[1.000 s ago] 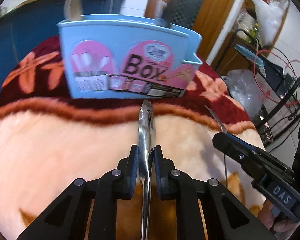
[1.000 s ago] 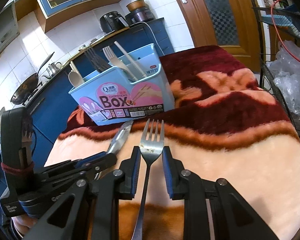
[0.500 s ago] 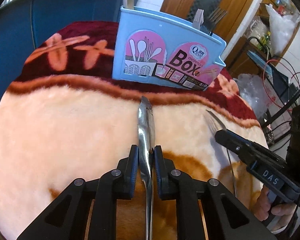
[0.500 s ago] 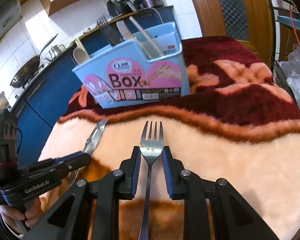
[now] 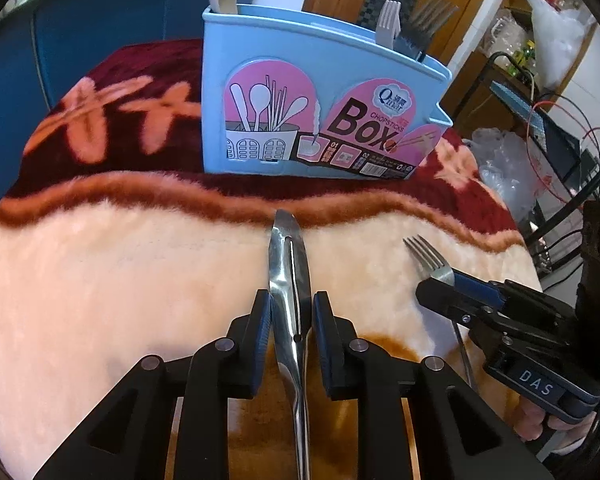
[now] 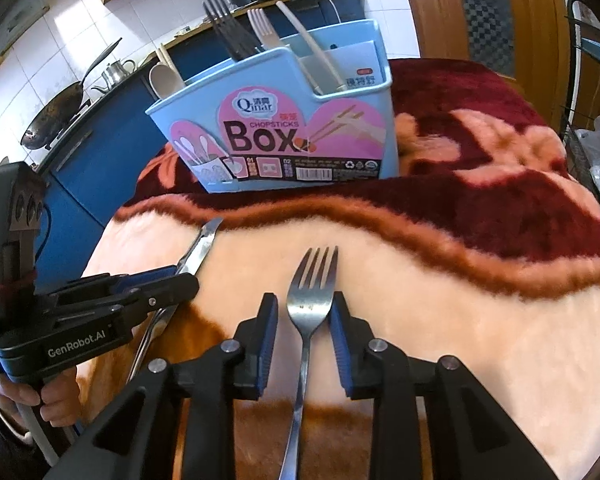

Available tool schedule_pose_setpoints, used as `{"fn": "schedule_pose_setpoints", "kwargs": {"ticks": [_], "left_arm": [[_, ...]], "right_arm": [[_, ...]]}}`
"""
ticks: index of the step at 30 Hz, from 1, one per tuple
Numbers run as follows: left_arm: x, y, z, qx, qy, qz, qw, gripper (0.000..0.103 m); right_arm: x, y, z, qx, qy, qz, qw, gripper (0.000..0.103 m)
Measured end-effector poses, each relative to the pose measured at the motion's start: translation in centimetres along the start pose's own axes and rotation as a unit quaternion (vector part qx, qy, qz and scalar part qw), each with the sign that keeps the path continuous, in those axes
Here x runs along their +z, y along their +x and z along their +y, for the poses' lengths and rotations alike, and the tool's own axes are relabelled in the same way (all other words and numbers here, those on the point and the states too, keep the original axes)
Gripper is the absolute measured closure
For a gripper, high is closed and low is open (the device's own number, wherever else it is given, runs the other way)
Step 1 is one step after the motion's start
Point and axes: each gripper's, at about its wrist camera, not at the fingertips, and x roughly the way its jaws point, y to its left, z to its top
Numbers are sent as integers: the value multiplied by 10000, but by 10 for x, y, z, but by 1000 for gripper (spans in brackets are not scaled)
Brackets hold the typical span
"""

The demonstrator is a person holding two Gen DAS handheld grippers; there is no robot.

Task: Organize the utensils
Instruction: 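Lift the knife with the left tool while the right tool carries the fork over the caddy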

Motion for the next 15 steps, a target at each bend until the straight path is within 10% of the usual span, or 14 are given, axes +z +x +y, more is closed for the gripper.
{"fn": "schedule_pose_setpoints", "kwargs": {"ticks": [15], "left_arm": [[-29, -51, 9, -694, -230, -1412, 9873, 84]], "right_arm": [[-8, -49, 10, 564, -63, -1250, 9905, 98]]}}
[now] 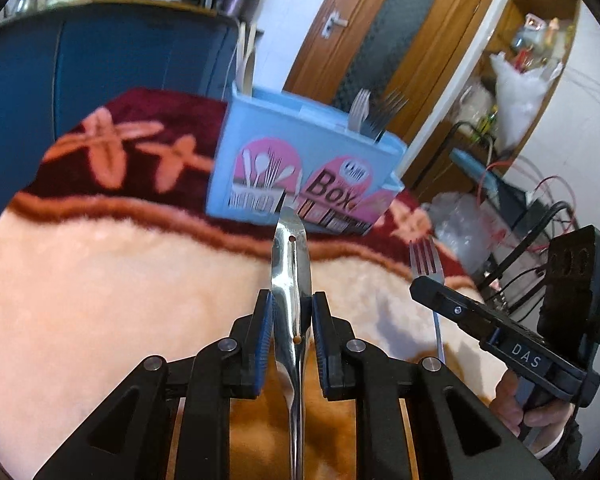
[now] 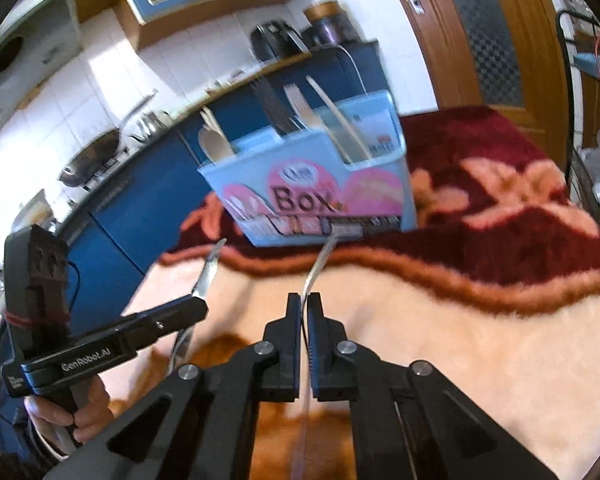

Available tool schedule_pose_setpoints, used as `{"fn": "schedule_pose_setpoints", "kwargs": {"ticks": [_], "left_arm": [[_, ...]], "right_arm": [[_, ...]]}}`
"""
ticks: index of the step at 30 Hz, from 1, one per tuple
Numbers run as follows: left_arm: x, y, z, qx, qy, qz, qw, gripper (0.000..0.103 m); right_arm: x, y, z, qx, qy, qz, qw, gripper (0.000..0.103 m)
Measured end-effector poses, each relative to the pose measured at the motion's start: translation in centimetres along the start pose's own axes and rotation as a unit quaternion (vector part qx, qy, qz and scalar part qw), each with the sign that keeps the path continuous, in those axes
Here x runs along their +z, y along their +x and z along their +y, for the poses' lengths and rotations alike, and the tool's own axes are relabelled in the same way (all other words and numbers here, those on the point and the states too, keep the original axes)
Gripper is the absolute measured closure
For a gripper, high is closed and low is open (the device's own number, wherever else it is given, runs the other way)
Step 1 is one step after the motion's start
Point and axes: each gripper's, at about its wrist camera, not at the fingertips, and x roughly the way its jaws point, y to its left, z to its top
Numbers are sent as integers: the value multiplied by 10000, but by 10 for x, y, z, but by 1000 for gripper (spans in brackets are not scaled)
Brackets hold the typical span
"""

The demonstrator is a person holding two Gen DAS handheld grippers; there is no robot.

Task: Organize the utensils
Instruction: 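Lift the knife with the left tool while the right tool carries the fork over the caddy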

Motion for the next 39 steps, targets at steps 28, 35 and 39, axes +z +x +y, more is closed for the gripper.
{"fn": "schedule_pose_setpoints", "kwargs": {"ticks": [28, 35, 39], "left_arm": [[102, -38, -23, 227, 284, -2376, 9707, 84], [134, -32, -26, 377, 330, -2959, 9539, 84], [150, -26, -24, 518, 198, -3291, 9427, 84]], "right_arm": [[44, -33, 17, -304, -391, -1303, 9902, 98], [60, -31, 8, -323, -361, -1500, 9875, 98], [62, -25, 3, -338, -335, -1462, 9881, 98]]}}
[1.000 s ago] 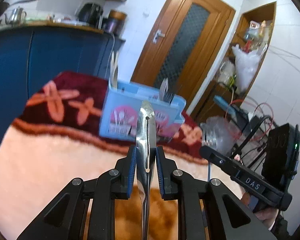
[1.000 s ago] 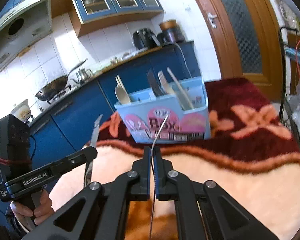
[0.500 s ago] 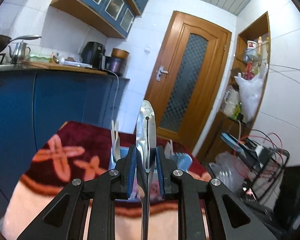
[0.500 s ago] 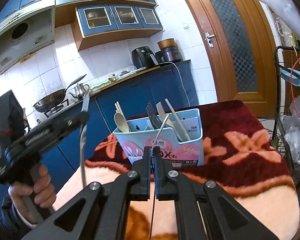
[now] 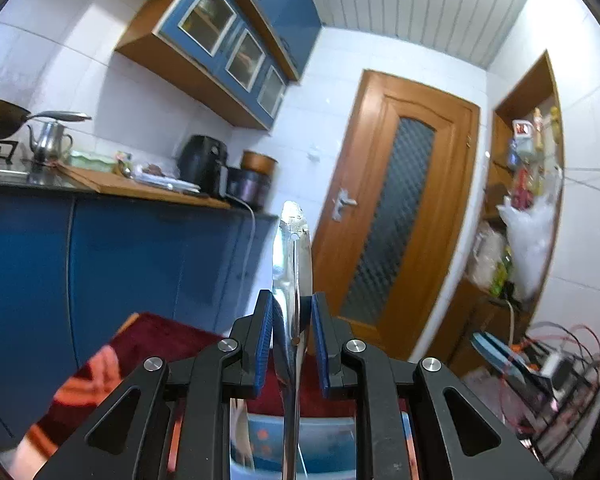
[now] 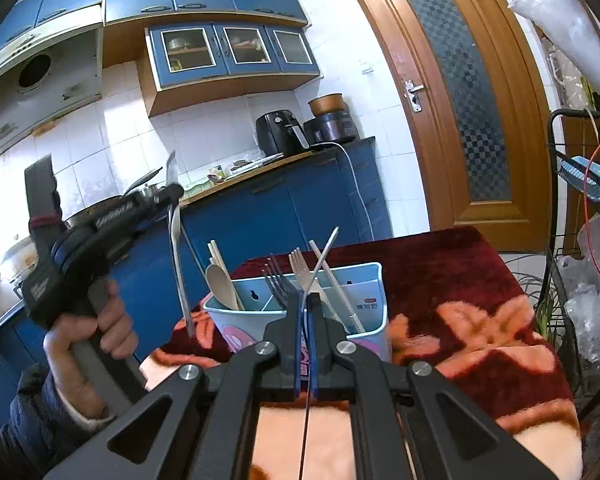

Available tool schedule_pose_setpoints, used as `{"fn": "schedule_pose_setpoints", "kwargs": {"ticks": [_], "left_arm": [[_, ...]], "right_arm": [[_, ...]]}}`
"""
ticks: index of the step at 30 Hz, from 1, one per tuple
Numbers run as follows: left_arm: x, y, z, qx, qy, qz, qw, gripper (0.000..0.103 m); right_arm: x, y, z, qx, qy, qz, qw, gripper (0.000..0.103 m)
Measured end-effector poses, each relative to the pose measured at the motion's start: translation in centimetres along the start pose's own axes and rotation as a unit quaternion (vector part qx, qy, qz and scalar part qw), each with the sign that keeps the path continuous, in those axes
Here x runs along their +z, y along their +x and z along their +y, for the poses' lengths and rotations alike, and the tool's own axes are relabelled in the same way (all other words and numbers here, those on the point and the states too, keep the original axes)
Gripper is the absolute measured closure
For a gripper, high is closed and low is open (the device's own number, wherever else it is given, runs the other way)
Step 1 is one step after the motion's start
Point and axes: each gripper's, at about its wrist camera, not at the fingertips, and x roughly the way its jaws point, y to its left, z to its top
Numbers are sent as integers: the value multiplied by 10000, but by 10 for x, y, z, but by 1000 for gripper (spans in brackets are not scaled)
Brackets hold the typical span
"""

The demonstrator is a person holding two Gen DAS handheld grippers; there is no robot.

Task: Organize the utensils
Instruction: 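Lift the knife with the left tool while the right tool carries the fork over the caddy, then lower the knife into the caddy with the left tool while the right tool lowers the fork in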

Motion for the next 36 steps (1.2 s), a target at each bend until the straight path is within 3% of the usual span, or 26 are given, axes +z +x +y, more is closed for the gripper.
{"fn": "schedule_pose_setpoints", "kwargs": {"ticks": [7, 15, 27, 32, 36], "left_arm": [[-3, 24, 4, 284, 17, -434, 9987, 84], [-29, 43, 19, 454, -139, -277, 9985, 84], [-43, 43, 11, 499, 148, -253, 9983, 84], [-44, 43, 14, 499, 137, -239, 9984, 83], [-47, 44, 13, 489, 169, -218, 9984, 83]], "right_arm": [[2, 7, -5, -71, -6, 23, 10000, 98], [14, 14, -9, -245, -106, -100, 9996, 98], [63, 57, -6, -753, -357, -894, 9925, 98], [67, 77, 1, -1054, -649, -1220, 9848, 98], [61, 88, 2, -1166, -854, -1242, 9817, 98]]}}
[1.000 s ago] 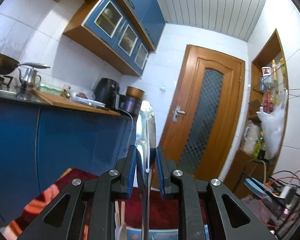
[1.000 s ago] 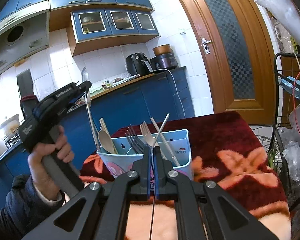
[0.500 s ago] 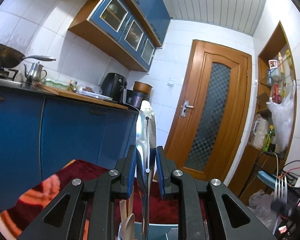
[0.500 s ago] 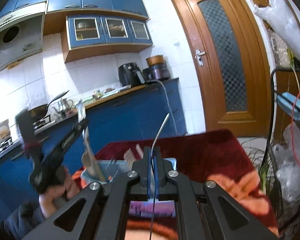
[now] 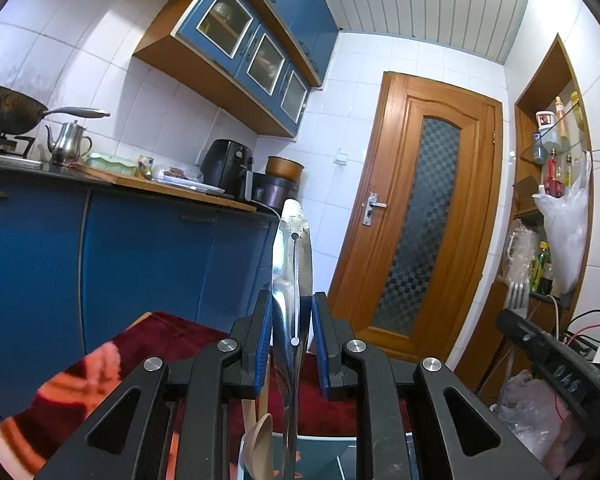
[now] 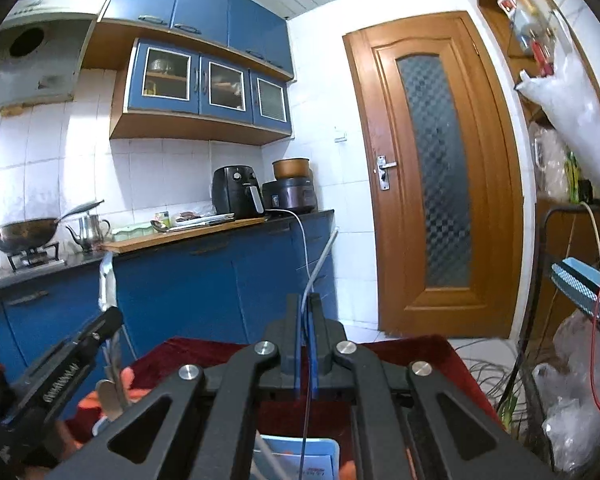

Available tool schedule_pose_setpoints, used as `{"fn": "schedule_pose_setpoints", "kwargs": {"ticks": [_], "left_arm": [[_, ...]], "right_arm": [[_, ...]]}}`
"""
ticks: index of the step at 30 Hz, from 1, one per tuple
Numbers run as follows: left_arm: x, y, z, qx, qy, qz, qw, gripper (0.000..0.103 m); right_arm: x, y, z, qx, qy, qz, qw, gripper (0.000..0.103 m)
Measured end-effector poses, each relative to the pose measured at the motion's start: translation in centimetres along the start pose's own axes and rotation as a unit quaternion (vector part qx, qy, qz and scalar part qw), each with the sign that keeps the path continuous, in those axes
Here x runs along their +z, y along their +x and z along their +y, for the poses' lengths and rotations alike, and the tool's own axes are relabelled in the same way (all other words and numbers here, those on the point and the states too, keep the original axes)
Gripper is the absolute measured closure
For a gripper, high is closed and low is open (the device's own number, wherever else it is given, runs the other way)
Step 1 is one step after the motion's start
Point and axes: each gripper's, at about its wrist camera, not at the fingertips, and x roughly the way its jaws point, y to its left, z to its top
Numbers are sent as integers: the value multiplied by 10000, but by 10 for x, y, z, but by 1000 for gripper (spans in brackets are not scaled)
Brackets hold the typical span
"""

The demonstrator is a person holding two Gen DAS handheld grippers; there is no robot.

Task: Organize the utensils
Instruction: 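Lower the knife into the caddy with the left tool while the right tool lowers the fork in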

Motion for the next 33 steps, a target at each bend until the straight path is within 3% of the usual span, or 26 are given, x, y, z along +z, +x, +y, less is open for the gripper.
{"fn": "schedule_pose_setpoints", "kwargs": {"ticks": [11, 14, 17, 33], "left_arm": [[-10, -8, -8, -92, 162, 154, 9997, 83], [-12, -15, -13, -88, 290, 121, 9995, 83], [-14, -20, -16, -91, 368, 146, 9992, 83], [-2, -77, -18, -168, 598, 682, 9957, 82]], "right_arm": [[-25, -6, 1, 329, -21, 628, 9975, 96], [-23, -17, 0, 439, 43, 584, 9973, 80], [-18, -30, 0, 522, 83, 503, 9973, 74], [-8, -97, 6, 726, 217, 472, 9960, 67]]}}
